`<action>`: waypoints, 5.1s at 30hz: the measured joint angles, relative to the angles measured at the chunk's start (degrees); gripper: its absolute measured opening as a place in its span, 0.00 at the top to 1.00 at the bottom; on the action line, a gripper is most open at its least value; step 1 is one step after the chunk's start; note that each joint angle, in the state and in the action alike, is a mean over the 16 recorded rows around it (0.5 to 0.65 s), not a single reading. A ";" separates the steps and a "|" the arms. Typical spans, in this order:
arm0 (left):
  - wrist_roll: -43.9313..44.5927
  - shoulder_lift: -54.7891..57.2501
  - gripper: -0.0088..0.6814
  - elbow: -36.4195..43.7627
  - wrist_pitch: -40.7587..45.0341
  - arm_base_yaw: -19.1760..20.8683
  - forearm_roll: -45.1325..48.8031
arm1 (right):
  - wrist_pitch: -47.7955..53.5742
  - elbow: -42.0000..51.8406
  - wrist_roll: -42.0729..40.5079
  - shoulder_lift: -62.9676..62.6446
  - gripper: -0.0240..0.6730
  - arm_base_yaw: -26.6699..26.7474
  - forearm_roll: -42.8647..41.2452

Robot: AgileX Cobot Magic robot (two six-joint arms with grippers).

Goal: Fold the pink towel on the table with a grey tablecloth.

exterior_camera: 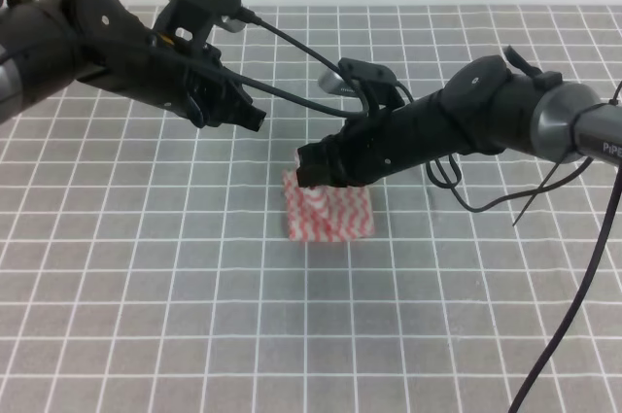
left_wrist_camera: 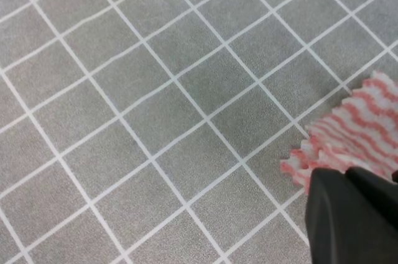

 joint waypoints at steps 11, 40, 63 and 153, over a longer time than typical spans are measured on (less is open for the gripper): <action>0.01 0.00 0.99 0.00 0.00 0.00 -0.12 | -0.91 0.00 -0.15 0.70 0.98 0.13 0.30; 0.50 -0.02 0.99 0.01 1.16 0.01 0.37 | 12.39 -5.81 -0.54 1.95 0.95 -1.51 -7.13; 5.18 1.12 0.99 0.03 6.88 -0.19 -8.64 | 14.57 -7.30 4.56 1.17 0.99 -1.96 -17.23; -41.32 -85.77 0.99 42.26 24.41 -0.57 29.33 | -19.61 59.46 4.42 -92.48 0.99 -10.15 -11.06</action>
